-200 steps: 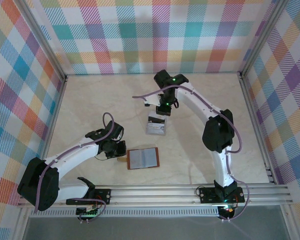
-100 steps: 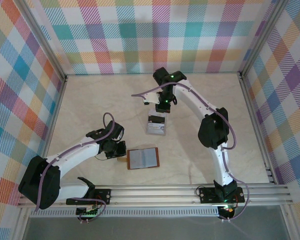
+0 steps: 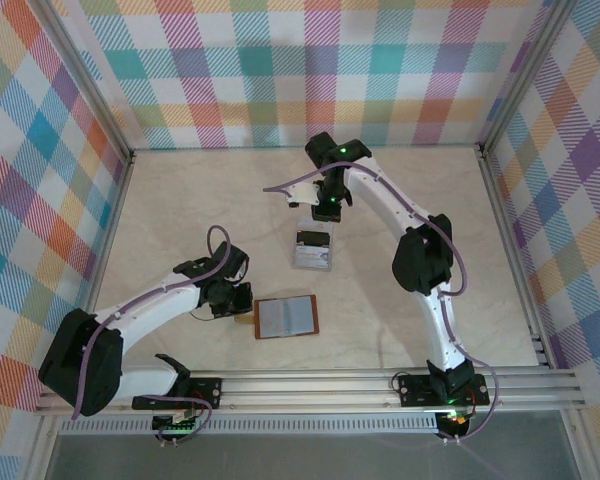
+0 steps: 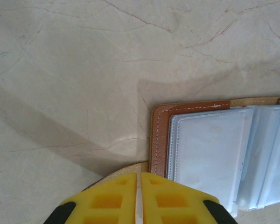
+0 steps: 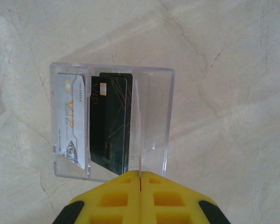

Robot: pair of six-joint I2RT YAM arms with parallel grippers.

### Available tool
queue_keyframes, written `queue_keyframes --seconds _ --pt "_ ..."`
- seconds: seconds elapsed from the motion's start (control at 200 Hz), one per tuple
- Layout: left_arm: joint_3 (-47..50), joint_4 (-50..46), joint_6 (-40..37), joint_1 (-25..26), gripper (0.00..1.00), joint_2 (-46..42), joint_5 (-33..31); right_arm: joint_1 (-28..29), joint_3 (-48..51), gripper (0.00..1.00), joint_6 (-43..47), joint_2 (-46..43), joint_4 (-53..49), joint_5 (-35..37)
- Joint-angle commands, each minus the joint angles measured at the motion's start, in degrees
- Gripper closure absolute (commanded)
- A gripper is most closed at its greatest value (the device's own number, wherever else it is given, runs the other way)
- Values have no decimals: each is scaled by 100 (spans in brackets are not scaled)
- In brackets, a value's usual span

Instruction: Take the credit cards out of the card holder

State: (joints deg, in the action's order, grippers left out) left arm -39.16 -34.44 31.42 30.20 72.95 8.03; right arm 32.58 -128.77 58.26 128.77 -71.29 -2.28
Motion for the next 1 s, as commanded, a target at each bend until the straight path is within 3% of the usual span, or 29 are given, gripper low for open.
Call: queue_keyframes --seconds 0.0,0.585,0.745,0.995 --pt "-131 -150 -135 -75 89 75 66 -49 -238 100 199 156 -162 4" --pt "-128 -159 -162 -93 89 108 47 -50 -423 100 213 615 -364 -138" --pt "-258 -179 -176 -119 88 231 220 -50 -412 74 56 576 1 53" --pt "-214 -49 -145 -119 88 250 322 -50 275 66 -388 -17 1151 275"
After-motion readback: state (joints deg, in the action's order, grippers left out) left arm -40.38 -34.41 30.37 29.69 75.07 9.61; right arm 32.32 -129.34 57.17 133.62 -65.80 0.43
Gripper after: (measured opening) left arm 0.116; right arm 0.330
